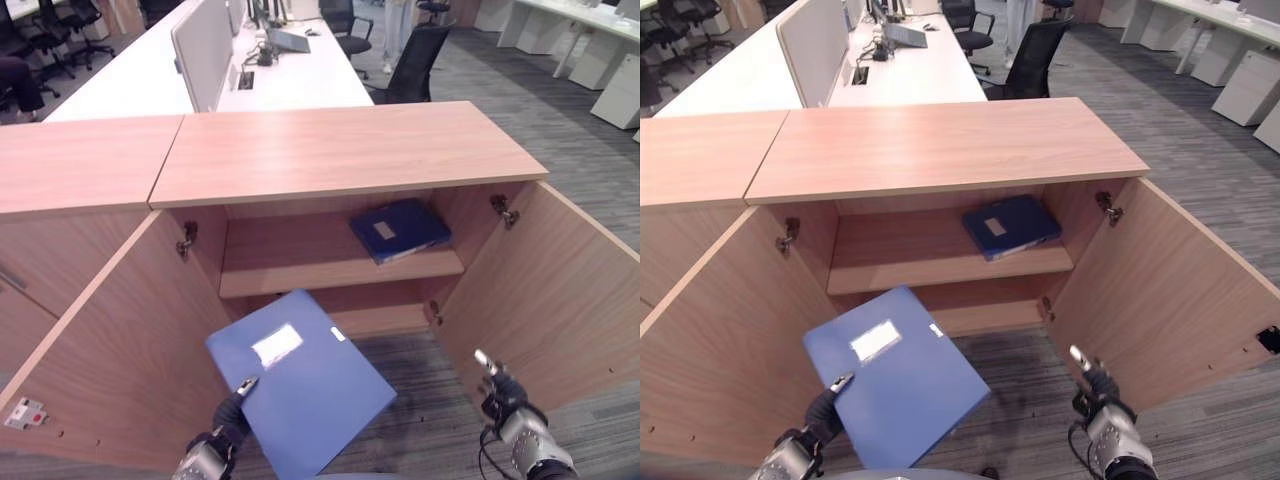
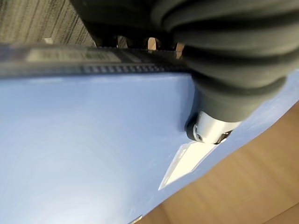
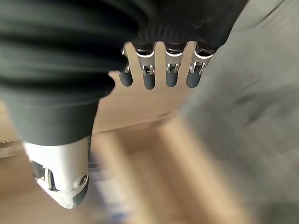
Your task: Put the empty folder in the office cabinet
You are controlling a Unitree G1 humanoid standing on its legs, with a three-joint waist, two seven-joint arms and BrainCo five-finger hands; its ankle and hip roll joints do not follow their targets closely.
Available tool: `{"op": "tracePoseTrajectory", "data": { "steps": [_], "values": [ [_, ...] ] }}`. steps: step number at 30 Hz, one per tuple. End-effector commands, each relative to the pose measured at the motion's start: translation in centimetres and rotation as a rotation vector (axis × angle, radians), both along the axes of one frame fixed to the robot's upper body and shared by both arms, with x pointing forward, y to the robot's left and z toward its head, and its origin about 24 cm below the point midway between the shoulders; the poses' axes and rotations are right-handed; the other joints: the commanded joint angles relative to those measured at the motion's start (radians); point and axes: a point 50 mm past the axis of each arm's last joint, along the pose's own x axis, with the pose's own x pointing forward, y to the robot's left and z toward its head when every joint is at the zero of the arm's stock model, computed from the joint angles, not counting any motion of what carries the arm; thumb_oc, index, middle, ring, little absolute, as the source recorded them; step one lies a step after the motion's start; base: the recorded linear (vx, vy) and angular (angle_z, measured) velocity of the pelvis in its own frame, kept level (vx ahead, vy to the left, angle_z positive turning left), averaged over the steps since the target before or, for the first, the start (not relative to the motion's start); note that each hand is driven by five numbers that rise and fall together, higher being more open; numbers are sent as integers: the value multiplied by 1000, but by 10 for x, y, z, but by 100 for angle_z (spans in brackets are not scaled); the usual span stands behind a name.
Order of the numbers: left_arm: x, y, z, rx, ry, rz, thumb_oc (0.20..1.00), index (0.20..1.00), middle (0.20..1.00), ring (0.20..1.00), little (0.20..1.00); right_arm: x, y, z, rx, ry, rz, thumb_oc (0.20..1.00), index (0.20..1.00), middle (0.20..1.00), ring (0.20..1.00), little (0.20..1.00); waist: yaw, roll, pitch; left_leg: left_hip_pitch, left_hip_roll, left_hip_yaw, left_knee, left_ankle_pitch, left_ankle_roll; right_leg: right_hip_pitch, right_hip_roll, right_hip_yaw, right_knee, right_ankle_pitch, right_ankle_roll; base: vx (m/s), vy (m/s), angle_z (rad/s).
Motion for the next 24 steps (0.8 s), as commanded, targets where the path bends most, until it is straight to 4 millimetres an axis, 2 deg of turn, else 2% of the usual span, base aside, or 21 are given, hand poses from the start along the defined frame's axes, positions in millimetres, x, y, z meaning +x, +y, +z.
{"op": "tracePoseTrajectory", "data": {
  "steps": [1,3,4,5,7,8,9,10,12,14,15,16,19,22,24],
  "values": [
    [33,-4,24,5,-165,-31,200,200,200,200,200,12,9,1,-24,-3,105,1000,1000,1000,1000,1000,15,-31,16,14,58,-39,-12,-55,-63,46,15,-52,8,-101,48,-3,-131,5],
    [42,-15,29,-26,-188,-38,200,200,200,200,200,-4,15,-14,-14,109,127,1000,1000,1000,1000,1000,22,-30,41,14,71,-42,4,-39,-65,61,23,-53,8,-112,35,-43,-106,17],
    [51,-27,35,-49,-218,-59,200,200,200,200,200,-16,17,-24,-7,208,134,1000,1000,1000,1000,1000,33,-32,74,-28,57,-52,100,-59,-61,73,16,-57,8,-113,25,-69,-69,25],
    [51,-27,35,-49,-218,-59,200,200,200,200,200,-16,17,-23,-7,207,134,1000,1000,1000,1000,1000,33,-32,74,-29,57,-52,101,-60,-61,73,16,-57,8,-113,25,-75,-44,19],
    [57,-42,39,-81,-236,-86,200,200,200,200,200,-24,18,-29,-32,292,189,1000,1000,1000,1000,1000,41,-29,91,-78,35,-53,179,-65,-60,83,3,-69,8,-118,20,-16,25,11],
    [63,-52,44,-71,-267,-135,200,200,200,200,200,-35,13,-32,-57,368,213,1000,1000,1000,1000,1000,42,-14,97,-90,25,-42,159,-47,-56,97,-5,-82,8,-122,22,62,119,28],
    [64,-57,48,-53,-291,-194,200,200,200,200,200,-41,4,-30,-88,408,218,1000,1000,1000,1000,1000,43,-4,94,-127,17,-25,111,4,-46,102,-6,-83,8,-125,28,160,133,35],
    [66,-60,50,-52,-304,-221,200,200,200,200,200,-41,-2,-29,-102,416,200,1000,1000,1000,1000,1000,50,-5,106,-164,12,4,54,20,-53,114,-1,-65,8,-149,31,156,112,44],
    [71,-64,53,-71,-318,-213,200,200,200,200,200,-35,-4,-26,-111,401,184,1000,1000,1000,1000,1000,58,3,122,-209,10,26,1,43,-53,114,1,-60,8,-153,34,104,100,31],
    [71,-65,53,-94,-318,-187,200,200,200,200,200,-32,-5,-25,-112,390,179,1000,1000,1000,1000,1000,64,12,119,-216,17,24,-9,49,-59,117,8,-46,8,-167,36,97,129,-6],
    [71,-66,54,-112,-316,-169,200,200,200,200,200,-29,-4,-25,-115,382,186,1000,1000,1000,1000,1000,68,19,120,-232,22,24,-9,74,-51,113,10,-47,8,-160,36,77,151,-25],
    [70,-65,54,-118,-315,-155,200,200,200,200,200,-30,0,-26,-107,382,199,1000,1000,1000,1000,1000,71,24,113,-222,25,20,-12,76,-49,115,16,-34,8,-162,37,85,168,-38],
    [68,-63,54,-135,-307,-127,200,200,200,200,200,-27,9,-28,-101,370,234,1000,1000,1000,1000,1000,77,17,95,-201,28,12,-12,83,-41,120,12,-8,8,-172,51,151,149,-62],
    [71,-63,56,-137,-309,-116,200,200,200,200,200,-25,16,-30,-85,362,236,1000,1000,1000,1000,1000,83,-1,95,-206,23,23,10,76,-32,121,-6,2,8,-175,60,169,174,-50],
    [77,-62,63,-135,-338,-113,200,200,200,200,200,-21,22,-30,-64,351,232,1000,1000,1000,1000,1000,93,-23,92,-242,-3,34,95,17,-6,117,-51,13,8,-165,88,187,254,0]
  ]
}}
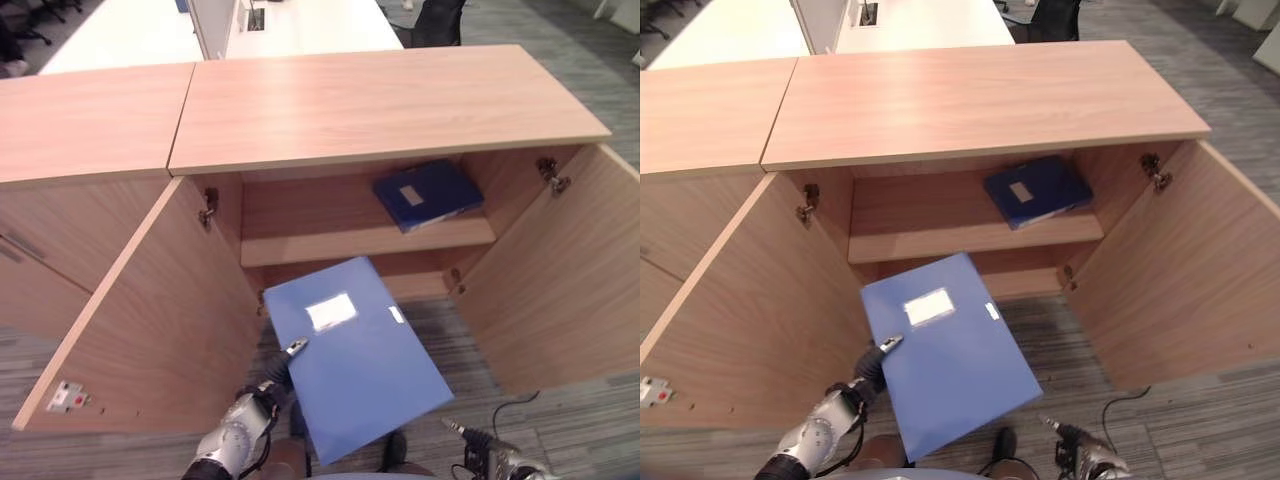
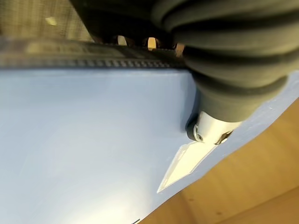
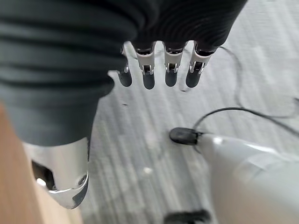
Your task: Put the empty folder in the office cabinet
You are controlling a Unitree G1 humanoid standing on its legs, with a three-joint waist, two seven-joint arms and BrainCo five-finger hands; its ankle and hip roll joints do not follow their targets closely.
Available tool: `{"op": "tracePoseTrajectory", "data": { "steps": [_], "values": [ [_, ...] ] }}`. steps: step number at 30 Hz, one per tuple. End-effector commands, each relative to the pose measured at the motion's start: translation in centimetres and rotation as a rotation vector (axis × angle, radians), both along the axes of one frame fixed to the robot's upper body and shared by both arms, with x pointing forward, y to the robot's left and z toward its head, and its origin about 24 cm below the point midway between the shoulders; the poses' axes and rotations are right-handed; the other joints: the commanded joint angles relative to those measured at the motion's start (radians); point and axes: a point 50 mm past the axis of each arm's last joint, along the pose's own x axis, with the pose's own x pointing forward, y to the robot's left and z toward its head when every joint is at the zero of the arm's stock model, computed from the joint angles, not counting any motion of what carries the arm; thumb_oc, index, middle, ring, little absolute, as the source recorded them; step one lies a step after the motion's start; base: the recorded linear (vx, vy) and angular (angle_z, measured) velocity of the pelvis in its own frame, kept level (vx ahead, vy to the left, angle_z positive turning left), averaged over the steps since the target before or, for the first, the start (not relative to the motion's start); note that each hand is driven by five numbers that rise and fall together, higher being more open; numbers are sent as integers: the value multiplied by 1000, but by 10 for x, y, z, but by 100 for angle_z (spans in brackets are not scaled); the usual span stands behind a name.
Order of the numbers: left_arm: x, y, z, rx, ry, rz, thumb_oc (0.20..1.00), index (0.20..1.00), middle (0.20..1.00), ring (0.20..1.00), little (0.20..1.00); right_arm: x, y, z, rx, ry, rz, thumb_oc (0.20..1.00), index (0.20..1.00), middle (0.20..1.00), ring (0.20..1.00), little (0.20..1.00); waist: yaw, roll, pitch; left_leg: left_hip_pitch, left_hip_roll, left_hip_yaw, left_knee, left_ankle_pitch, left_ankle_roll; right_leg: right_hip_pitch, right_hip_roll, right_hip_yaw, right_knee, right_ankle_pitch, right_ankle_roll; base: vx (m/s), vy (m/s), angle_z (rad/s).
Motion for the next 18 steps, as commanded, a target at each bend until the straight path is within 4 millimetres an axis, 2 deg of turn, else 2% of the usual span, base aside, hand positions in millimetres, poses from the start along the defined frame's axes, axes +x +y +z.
{"op": "tracePoseTrajectory", "data": {
  "steps": [1,3,4,5,7,8,9,11,13,14,17,18],
  "values": [
    [23,-20,32,-112,-169,5,200,200,200,200,200,37,-12,14,-58,-87,58,1000,1000,1000,1000,1000,35,7,-23,-118,1,-29,59,-15,3,81,15,-19,-14,-110,56,136,240,-3],
    [26,-14,39,-62,-211,-11,200,200,200,200,200,47,-9,17,-48,-118,65,1000,1000,1000,1000,1000,42,0,-27,-140,-20,-16,104,-55,24,71,-26,-10,-14,-87,79,126,233,-14],
    [26,-14,39,-62,-211,-11,200,200,200,200,200,47,-8,17,-48,-118,65,1000,1000,1000,1000,1000,43,0,-27,-141,-20,-15,106,-56,24,70,-26,-9,-14,-87,79,139,285,-22],
    [28,-11,45,-16,-242,-47,200,200,200,200,200,55,-8,20,-42,-141,63,1000,1000,1000,1000,1000,47,-3,-27,-162,-37,-6,143,-86,40,58,-63,-8,-14,-56,94,87,245,-16],
    [27,-7,46,17,-253,-76,200,200,200,200,200,62,-7,23,-37,-164,70,1000,1000,1000,1000,1000,50,-3,-25,-176,-50,1,168,-112,58,31,-98,-10,11,-29,105,82,288,-11],
    [27,-5,48,31,-265,-80,200,200,200,200,200,64,-7,24,-38,-175,66,1000,1000,1000,1000,1000,47,-4,-24,-186,-59,5,180,-121,66,15,-118,-9,25,12,114,137,260,-15],
    [25,-2,50,58,-276,-110,200,200,200,200,200,63,-7,23,-29,-178,57,1000,1000,1000,1000,1000,47,0,-26,-196,-64,-4,204,-161,74,10,-153,-16,50,43,129,134,214,-11],
    [25,0,49,72,-274,-126,200,200,200,200,200,65,-6,24,-21,-196,39,1000,1000,1000,1000,1000,45,0,-32,-205,-73,-15,202,-173,81,-1,-179,-34,75,97,123,111,146,-4],
    [25,-1,49,68,-275,-126,200,200,200,200,200,66,-5,24,-16,-207,33,1000,1000,1000,1000,1000,41,-3,-30,-202,-80,-21,196,-176,82,-17,-175,-30,78,113,116,43,74,7],
    [27,-2,50,70,-283,-130,200,200,200,200,200,68,-3,25,-12,-217,29,1000,1000,1000,1000,1000,28,-5,-21,-203,-85,-26,192,-178,84,-55,-150,-21,68,110,104,29,32,9],
    [29,-4,52,74,-287,-133,200,200,200,200,200,75,0,27,-6,-253,25,1000,1000,1000,1000,1000,6,0,-1,-196,-73,-39,202,-194,84,-128,-97,4,58,61,88,30,21,4],
    [30,-4,52,74,-289,-134,200,200,200,200,200,76,0,28,-6,-256,24,1000,1000,1000,1000,1000,3,-3,1,-211,-78,-32,202,-169,90,-141,-104,-1,59,74,83,15,13,16]
  ]
}}
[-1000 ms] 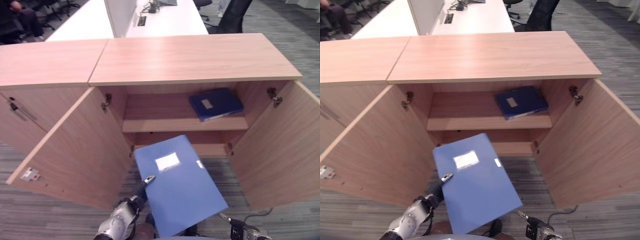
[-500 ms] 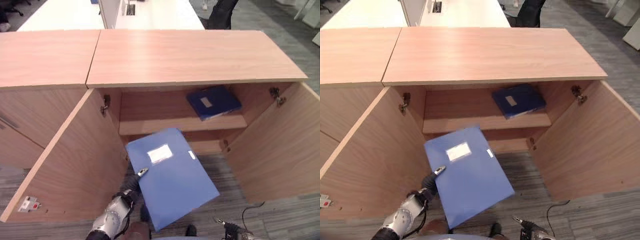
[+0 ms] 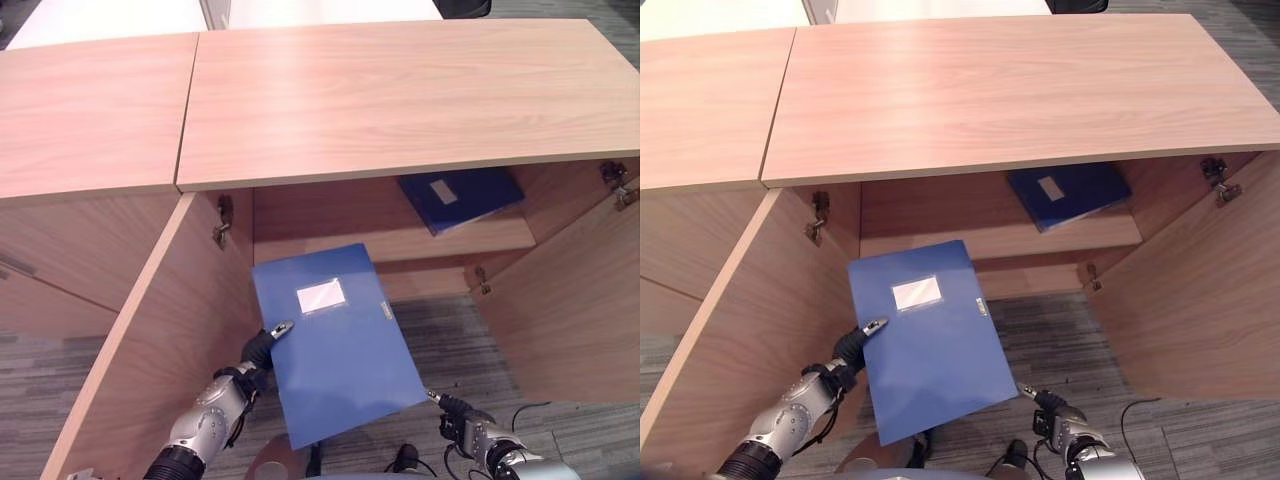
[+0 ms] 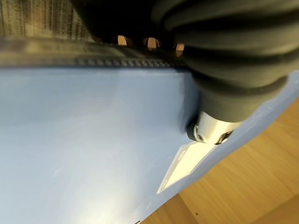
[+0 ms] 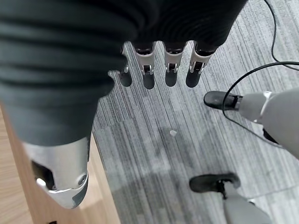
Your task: Put the empty folder in the office cabinet
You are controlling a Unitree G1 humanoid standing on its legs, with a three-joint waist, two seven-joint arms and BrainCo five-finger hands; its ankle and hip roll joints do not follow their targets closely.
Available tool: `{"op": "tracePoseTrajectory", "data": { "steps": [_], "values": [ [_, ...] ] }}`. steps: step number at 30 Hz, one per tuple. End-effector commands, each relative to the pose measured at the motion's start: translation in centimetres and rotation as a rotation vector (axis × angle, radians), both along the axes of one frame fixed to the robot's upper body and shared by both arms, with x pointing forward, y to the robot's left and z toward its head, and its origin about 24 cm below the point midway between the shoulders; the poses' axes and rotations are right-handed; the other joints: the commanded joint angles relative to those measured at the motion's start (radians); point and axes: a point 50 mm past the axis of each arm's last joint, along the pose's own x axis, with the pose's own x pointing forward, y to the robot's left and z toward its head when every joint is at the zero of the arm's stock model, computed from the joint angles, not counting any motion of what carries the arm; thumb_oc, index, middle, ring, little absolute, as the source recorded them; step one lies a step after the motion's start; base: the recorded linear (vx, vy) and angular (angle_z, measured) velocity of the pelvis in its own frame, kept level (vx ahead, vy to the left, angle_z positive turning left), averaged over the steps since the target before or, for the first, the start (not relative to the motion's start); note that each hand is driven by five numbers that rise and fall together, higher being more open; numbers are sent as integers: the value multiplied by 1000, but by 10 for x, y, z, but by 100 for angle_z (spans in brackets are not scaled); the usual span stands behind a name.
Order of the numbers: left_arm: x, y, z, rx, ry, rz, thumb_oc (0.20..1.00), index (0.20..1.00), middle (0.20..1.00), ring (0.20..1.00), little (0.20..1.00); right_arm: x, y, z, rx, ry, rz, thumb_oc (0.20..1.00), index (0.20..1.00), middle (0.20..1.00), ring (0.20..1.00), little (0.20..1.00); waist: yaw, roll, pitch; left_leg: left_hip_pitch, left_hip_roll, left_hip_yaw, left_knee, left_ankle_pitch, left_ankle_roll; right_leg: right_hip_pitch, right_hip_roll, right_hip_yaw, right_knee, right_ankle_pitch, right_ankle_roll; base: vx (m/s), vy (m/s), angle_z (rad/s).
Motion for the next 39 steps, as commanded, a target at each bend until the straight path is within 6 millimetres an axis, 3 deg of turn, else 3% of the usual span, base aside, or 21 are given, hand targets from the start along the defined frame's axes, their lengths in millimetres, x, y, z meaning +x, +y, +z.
{"op": "tracePoseTrajectory", "data": {
  "steps": [1,8,9,11,19,22,23,24,25,28,30,32,36,39],
  "values": [
    [15,-26,28,-80,-167,-52,200,200,200,200,200,7,-3,5,5,-58,-43,1000,1000,1000,1000,1000,-26,6,21,-87,35,-98,95,-91,-38,-56,57,46,-30,24,35,15,10,19],
    [21,-38,36,-73,-206,-94,200,200,200,200,200,3,3,2,14,-41,-26,1000,1000,1000,1000,1000,-68,-12,55,31,19,-133,25,-90,-43,-126,137,100,-55,49,28,159,-53,34],
    [21,-40,37,-77,-211,-89,200,200,200,200,200,-2,4,-1,14,-28,-15,1000,1000,1000,1000,1000,-82,-12,47,77,17,-152,-36,-72,-48,-136,167,132,-66,58,28,216,-120,1],
    [19,-40,35,-80,-201,-89,200,200,200,200,200,-7,4,-3,16,-14,-9,1000,1000,1000,1000,1000,-85,-17,36,108,16,-161,-78,-62,-54,-122,181,141,-94,62,22,222,-141,3],
    [3,-42,20,-118,-127,-83,200,200,200,200,200,-17,-5,-5,-23,18,19,1000,1000,1000,1000,1000,-100,-4,5,174,100,-191,-172,-31,-114,-98,230,101,-109,26,-13,170,-178,11],
    [4,-46,22,-145,-130,-82,200,200,200,200,200,-17,-10,-4,-39,17,15,1000,1000,1000,1000,1000,-104,1,15,166,122,-187,-145,-40,-134,-95,234,84,-92,-1,-28,84,-154,20],
    [5,-52,26,-181,-140,-90,200,200,200,200,200,-17,-18,-2,-61,14,5,1000,1000,1000,1000,1000,-103,4,37,131,131,-170,-46,-64,-144,-83,229,68,-69,-30,-43,28,-100,18],
    [5,-52,26,-181,-140,-90,200,200,200,200,200,-17,-18,-2,-61,14,5,1000,1000,1000,1000,1000,-103,4,37,131,131,-170,-46,-64,-144,-83,229,68,-68,-30,-43,-53,-155,30],
    [12,-67,35,-222,-175,-115,200,200,200,200,200,-14,-32,4,-101,-1,-22,1000,1000,1000,1000,1000,-102,10,81,10,120,-124,103,-58,-136,-77,206,39,-42,-63,-58,-81,-55,32],
    [19,-74,43,-222,-209,-133,200,200,200,200,200,-21,-42,4,-124,19,-44,1000,1000,1000,1000,1000,-100,22,80,-21,135,-90,49,-39,-136,-56,205,29,-41,-89,-57,64,-12,55],
    [29,-75,52,-212,-248,-126,200,200,200,200,200,-22,-46,5,-138,23,-54,1000,1000,1000,1000,1000,-93,25,87,-76,140,-62,-19,37,-146,-74,202,19,-17,-102,-64,13,34,30],
    [31,-72,55,-221,-259,-93,200,200,200,200,200,-23,-45,4,-139,23,-40,1000,1000,1000,1000,1000,-98,33,73,-44,153,-64,-84,42,-143,-81,215,32,-5,-111,-61,86,85,-4],
    [39,-73,66,-250,-291,-61,200,200,200,200,200,-15,-41,6,-131,-10,-35,1000,1000,1000,1000,1000,-107,29,76,-69,153,-37,-62,38,-134,-134,207,51,34,-112,-67,-8,102,-29],
    [62,-77,97,-283,-390,-1,200,200,200,200,200,3,-26,10,-111,-60,2,1000,1000,1000,1000,1000,-113,14,94,-163,149,-7,34,1,-113,-252,186,82,112,-113,-80,-134,153,-25]
  ]
}}
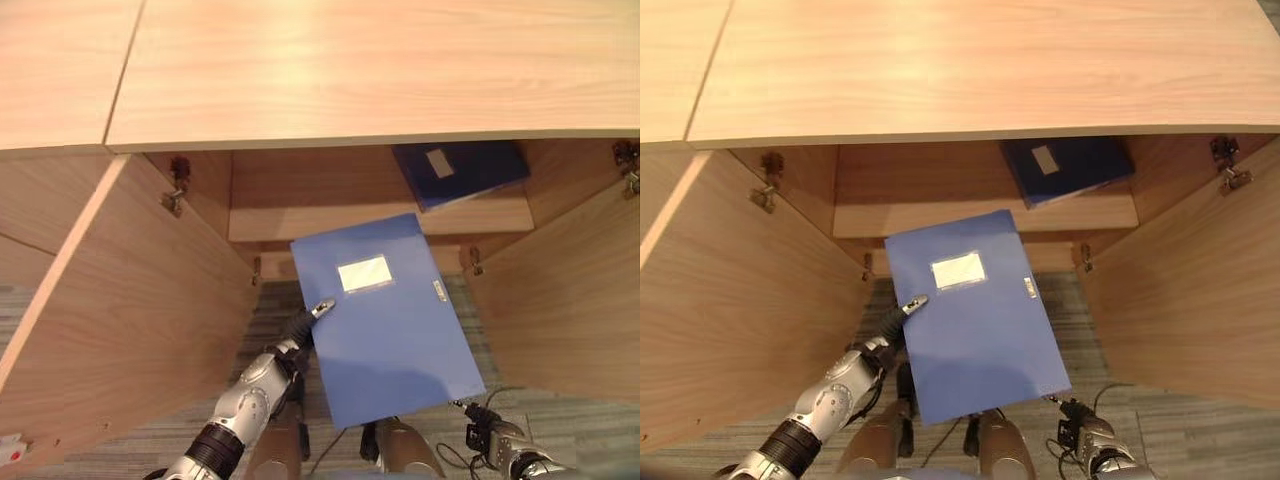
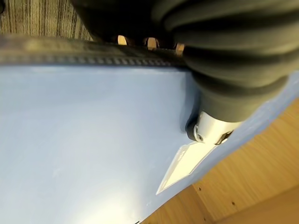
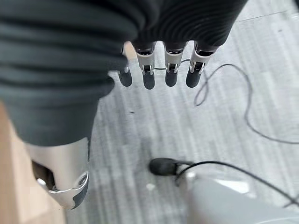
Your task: Put the empty folder in the office cabinet
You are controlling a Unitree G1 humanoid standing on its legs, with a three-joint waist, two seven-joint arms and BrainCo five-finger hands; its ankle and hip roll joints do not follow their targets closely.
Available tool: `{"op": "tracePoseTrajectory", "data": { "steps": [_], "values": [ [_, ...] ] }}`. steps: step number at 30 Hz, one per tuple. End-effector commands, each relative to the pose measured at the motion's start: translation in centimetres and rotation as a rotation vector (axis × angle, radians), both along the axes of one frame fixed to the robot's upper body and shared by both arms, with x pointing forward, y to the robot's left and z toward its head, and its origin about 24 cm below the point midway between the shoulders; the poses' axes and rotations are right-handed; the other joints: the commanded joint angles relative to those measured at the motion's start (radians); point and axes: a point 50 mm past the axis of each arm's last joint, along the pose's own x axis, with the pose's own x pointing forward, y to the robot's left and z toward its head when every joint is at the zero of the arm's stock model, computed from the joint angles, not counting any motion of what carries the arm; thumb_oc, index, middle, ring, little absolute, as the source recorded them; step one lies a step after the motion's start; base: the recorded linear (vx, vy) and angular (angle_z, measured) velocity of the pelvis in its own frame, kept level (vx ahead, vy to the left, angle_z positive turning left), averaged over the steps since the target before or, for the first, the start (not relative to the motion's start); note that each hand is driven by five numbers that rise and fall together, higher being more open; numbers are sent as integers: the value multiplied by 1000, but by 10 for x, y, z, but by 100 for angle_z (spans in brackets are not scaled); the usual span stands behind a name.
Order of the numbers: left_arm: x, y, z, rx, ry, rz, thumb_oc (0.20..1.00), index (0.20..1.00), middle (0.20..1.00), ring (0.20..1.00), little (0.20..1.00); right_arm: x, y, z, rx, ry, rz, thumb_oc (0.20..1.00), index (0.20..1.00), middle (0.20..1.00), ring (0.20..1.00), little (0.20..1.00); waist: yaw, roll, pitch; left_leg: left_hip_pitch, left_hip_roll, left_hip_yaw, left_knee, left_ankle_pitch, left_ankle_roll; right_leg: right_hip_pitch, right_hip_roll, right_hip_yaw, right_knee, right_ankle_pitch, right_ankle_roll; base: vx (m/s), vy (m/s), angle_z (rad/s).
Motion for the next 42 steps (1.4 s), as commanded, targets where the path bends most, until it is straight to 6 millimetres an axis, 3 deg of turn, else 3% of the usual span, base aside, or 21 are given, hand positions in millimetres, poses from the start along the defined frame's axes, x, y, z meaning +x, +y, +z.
{"op": "tracePoseTrajectory", "data": {
  "steps": [1,3,6,7,9,10,16,17,19,20,23,28,33,35,37,38,39,42],
  "values": [
    [25,-8,59,-155,-220,80,200,200,200,200,200,21,9,8,-14,-64,53,1000,1000,1000,1000,1000,4,-36,-8,-82,14,22,115,-105,-8,-2,-24,37,73,-124,38,-68,112,-42],
    [42,-23,89,-217,-284,108,200,200,200,200,200,36,22,12,-9,-93,90,1000,1000,1000,1000,1000,-6,-46,-11,-155,8,32,175,-133,6,-73,-40,58,108,-126,37,-59,110,-27],
    [50,-30,102,-231,-300,119,200,200,200,200,200,44,26,15,-12,-113,101,1000,1000,1000,1000,1000,-11,-45,-8,-192,6,34,207,-144,10,-105,-46,63,126,-128,36,-35,47,-9],
    [57,-37,118,-227,-338,125,200,200,200,200,200,55,30,20,-20,-140,114,1000,1000,1000,1000,1000,-18,-42,-2,-224,7,35,238,-158,16,-136,-54,70,144,-130,37,-24,34,0],
    [61,-39,124,-228,-350,130,200,200,200,200,200,59,32,23,-20,-152,120,1000,1000,1000,1000,1000,-21,-39,0,-244,7,38,257,-164,18,-156,-57,73,156,-132,37,-35,49,-3],
    [69,-42,138,-223,-381,142,200,200,200,200,200,72,34,31,-33,-194,135,1000,1000,1000,1000,1000,-28,-34,4,-279,10,43,288,-176,24,-193,-63,80,181,-136,36,-44,66,-4],
    [93,-39,184,-208,-481,178,200,200,200,200,200,93,38,46,-43,-267,174,1000,1000,1000,1000,1000,-43,-10,0,-363,18,62,368,-209,38,-301,-79,104,258,-147,37,-22,49,-13],
    [93,-39,185,-209,-482,178,200,200,200,200,200,93,38,47,-43,-268,174,1000,1000,1000,1000,1000,-43,-10,-1,-366,19,62,371,-211,38,-304,-79,105,260,-148,37,11,44,-18],
    [106,-28,220,-178,-568,206,200,200,200,200,200,96,33,51,-57,-285,190,1000,1000,1000,1000,1000,-55,5,-16,-390,25,69,406,-232,47,-337,-86,114,286,-151,41,21,48,-8],
    [106,-28,221,-178,-569,206,200,200,200,200,200,96,32,52,-57,-286,190,1000,1000,1000,1000,1000,-55,6,-15,-391,25,69,408,-233,47,-338,-86,115,286,-151,41,10,33,-6],
    [117,-20,247,-148,-611,230,200,200,200,200,200,98,28,54,-60,-297,195,1000,1000,1000,1000,1000,-64,19,-23,-409,29,72,431,-246,50,-362,-91,119,303,-151,45,9,17,-7],
    [132,3,293,-107,-659,316,200,200,200,200,200,99,18,58,-69,-297,170,1000,1000,1000,1000,1000,-75,46,-29,-434,31,70,469,-267,57,-394,-101,126,334,-155,53,2,6,-2],
    [139,22,327,-213,-642,431,200,200,200,200,200,105,15,62,-58,-310,120,1000,1000,1000,1000,1000,-80,64,-26,-443,31,69,493,-283,59,-414,-104,137,363,-163,60,2,7,-1],
    [138,49,347,-301,-633,544,200,200,200,200,200,104,14,62,-53,-304,108,1000,1000,1000,1000,1000,-86,70,-31,-430,33,83,510,-303,63,-417,-105,150,376,-166,64,12,61,-8],
    [140,70,350,-353,-599,627,200,200,200,200,200,105,13,63,-54,-311,104,1000,1000,1000,1000,1000,-91,72,-31,-423,36,96,524,-315,66,-421,-104,165,386,-167,66,3,57,-14],
    [140,72,352,-357,-600,627,200,200,200,200,200,106,12,64,-56,-313,105,1000,1000,1000,1000,1000,-90,72,-28,-423,38,99,527,-318,67,-423,-103,169,389,-168,67,4,71,-21],
    [137,97,358,-426,-594,710,200,200,200,200,200,107,10,66,-58,-325,87,1000,1000,1000,1000,1000,-92,75,-30,-419,42,113,545,-332,70,-430,-100,186,398,-169,69,7,72,-21],
    [133,125,357,-501,-574,791,200,200,200,200,200,105,3,66,-63,-325,54,1000,1000,1000,1000,1000,-92,77,-30,-425,49,127,576,-351,74,-444,-97,199,414,-172,70,8,40,-30]
  ]
}}
